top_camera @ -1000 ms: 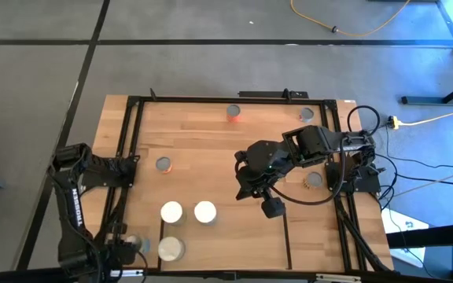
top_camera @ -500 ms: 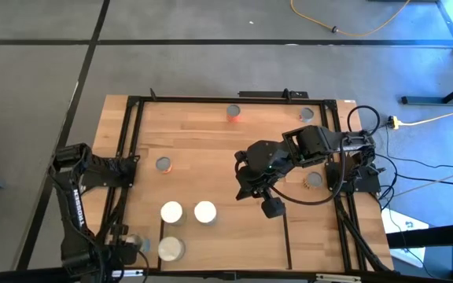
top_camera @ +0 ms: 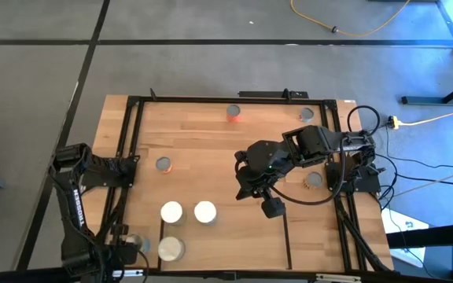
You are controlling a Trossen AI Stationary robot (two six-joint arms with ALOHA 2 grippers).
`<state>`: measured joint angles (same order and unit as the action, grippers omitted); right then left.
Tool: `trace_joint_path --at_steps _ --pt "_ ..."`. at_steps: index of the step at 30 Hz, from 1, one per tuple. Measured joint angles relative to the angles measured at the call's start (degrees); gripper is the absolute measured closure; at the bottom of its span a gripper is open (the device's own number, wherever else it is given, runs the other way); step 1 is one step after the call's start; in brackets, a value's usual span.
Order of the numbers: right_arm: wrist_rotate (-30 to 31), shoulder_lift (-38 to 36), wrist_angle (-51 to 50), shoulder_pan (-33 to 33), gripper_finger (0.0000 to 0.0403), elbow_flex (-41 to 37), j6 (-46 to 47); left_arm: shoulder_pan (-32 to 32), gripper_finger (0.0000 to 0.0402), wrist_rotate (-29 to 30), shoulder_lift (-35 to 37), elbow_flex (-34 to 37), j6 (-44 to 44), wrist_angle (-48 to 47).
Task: Pick and place cans onto a shelf
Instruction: Put the canned tomatoes on the shelf
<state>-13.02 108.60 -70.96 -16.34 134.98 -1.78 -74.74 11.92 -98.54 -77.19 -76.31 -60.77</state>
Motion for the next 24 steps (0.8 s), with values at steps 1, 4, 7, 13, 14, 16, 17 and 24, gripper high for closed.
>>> trace_joint_path --at_steps 1,4,7,13,14,16,17,24 --pt "0.0 0.0 0.0 0.0 0.0402 0.0 0.0 0.0 0.0336 0.0 0.0 0.0 0.0 0.0" --pt "0.0 0.0 0.0 0.0 0.0402 0.0 0.0 0.0 0.0336 0.0 0.0 0.0 0.0 0.0" --pt "0.0 0.0 0.0 0.0 0.0402 0.0 0.0 0.0 0.0336 0.0 0.0 0.0 0.0 0.0" --pt "0.0 0.0 0.0 0.0 0.0402 0.0 0.0 0.0 0.0336 0.6 0.0 0.0 0.0 0.0" --pt "0.0 0.0 0.0 0.0 0.0402 0.0 0.0 0.0 0.0336 0.7 0.0 0.0 0.0 0.0" --pt "0.0 0.0 0.0 0.0 0.0402 0.0 0.0 0.1 0.0336 0.7 0.0 0.0 -0.1 0.0" --pt "0.0 0.0 0.0 0.0 0.0402 0.0 0.0 0.2 0.0336 0.6 0.0 0.0 -0.1 0.0" --pt "0.0 0.0 0.0 0.0 0.0402 0.0 0.0 0.4 0.0336 0.7 0.0 0.0 -0.1 0.0"
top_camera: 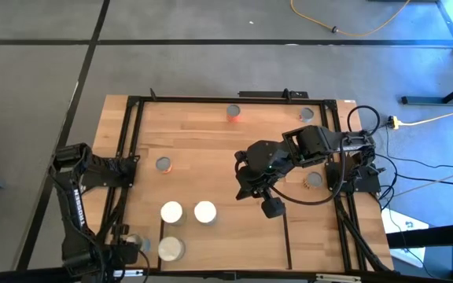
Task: Pick and place cans onto a shelf
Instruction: Put the canned tomatoes on the shelf
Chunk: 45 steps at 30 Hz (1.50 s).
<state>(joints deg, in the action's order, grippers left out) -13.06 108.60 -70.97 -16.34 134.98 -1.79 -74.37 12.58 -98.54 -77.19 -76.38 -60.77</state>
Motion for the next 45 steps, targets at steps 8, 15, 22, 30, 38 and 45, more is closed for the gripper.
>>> trace_joint_path --at_steps 8,15,22,30,38,45 --pt "0.0 0.0 0.0 0.0 0.0402 0.0 0.0 0.0 0.0336 0.0 -0.2 0.0 0.0 0.0" --pt "-0.1 0.0 0.0 0.0 0.0402 0.0 0.0 0.0 0.0336 0.0 -0.2 0.0 0.0 0.0" --pt "0.0 0.0 0.0 0.0 0.0402 0.0 0.0 0.1 0.0336 0.0 -0.8 0.0 0.0 0.0" --pt "0.0 0.0 0.0 0.0 0.0402 0.0 0.0 0.2 0.0336 0.0 -1.4 -0.1 0.0 0.1" --pt "0.0 0.0 0.0 0.0 0.0402 0.0 0.0 0.2 0.0336 0.1 -1.4 -0.1 0.0 0.1" --pt "0.0 0.0 0.0 0.0 0.0402 0.0 -0.2 0.2 0.0364 0.2 -1.5 -0.1 0.1 0.1"
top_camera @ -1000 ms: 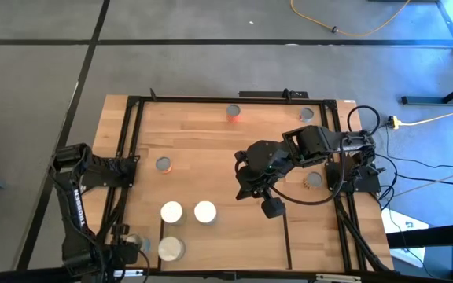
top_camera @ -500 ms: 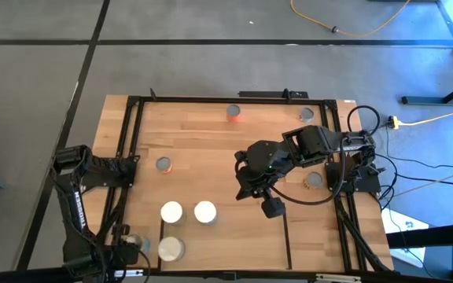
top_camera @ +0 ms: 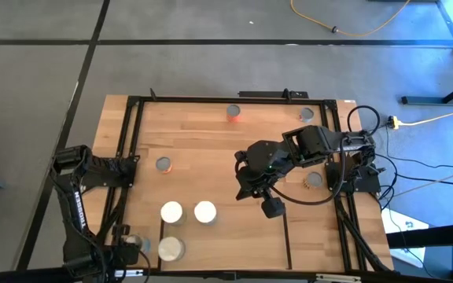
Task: Pick and place cans onto a shelf
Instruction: Put the canned tomatoes on the shelf
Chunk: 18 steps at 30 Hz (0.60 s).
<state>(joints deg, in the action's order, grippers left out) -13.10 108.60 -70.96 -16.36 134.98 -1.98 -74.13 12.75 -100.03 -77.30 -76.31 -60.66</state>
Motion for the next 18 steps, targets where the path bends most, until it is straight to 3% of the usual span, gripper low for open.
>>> trace_joint_path --at_steps 6,18 --pt "0.0 0.0 0.0 0.0 0.0402 0.0 0.0 0.0 0.0398 0.0 0.0 0.0 0.1 0.2" --pt "0.0 0.0 0.0 0.0 0.0402 0.0 0.2 1.0 0.0401 -0.1 0.0 0.0 -1.3 0.2"
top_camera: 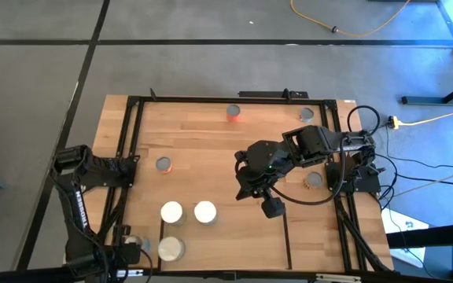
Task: Pick and place cans onto a shelf
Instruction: Put the canned tomatoes on the shelf
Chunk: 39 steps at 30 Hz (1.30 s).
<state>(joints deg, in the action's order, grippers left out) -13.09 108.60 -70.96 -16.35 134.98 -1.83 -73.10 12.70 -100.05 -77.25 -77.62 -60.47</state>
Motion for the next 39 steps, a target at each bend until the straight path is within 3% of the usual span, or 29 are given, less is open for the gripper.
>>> trace_joint_path --at_steps 18,35,39 --pt "0.0 0.0 0.0 0.0 0.0402 0.0 0.0 1.0 0.0401 -0.2 0.0 -7.5 -1.9 -8.7" --pt "0.0 0.0 0.0 0.0 0.0402 0.0 0.0 1.0 0.0401 0.4 0.2 -24.5 -6.2 -29.5" --pt "0.0 0.0 0.0 0.0 0.0402 0.0 -0.1 1.2 0.0401 1.6 0.4 -27.8 -5.4 -29.5"
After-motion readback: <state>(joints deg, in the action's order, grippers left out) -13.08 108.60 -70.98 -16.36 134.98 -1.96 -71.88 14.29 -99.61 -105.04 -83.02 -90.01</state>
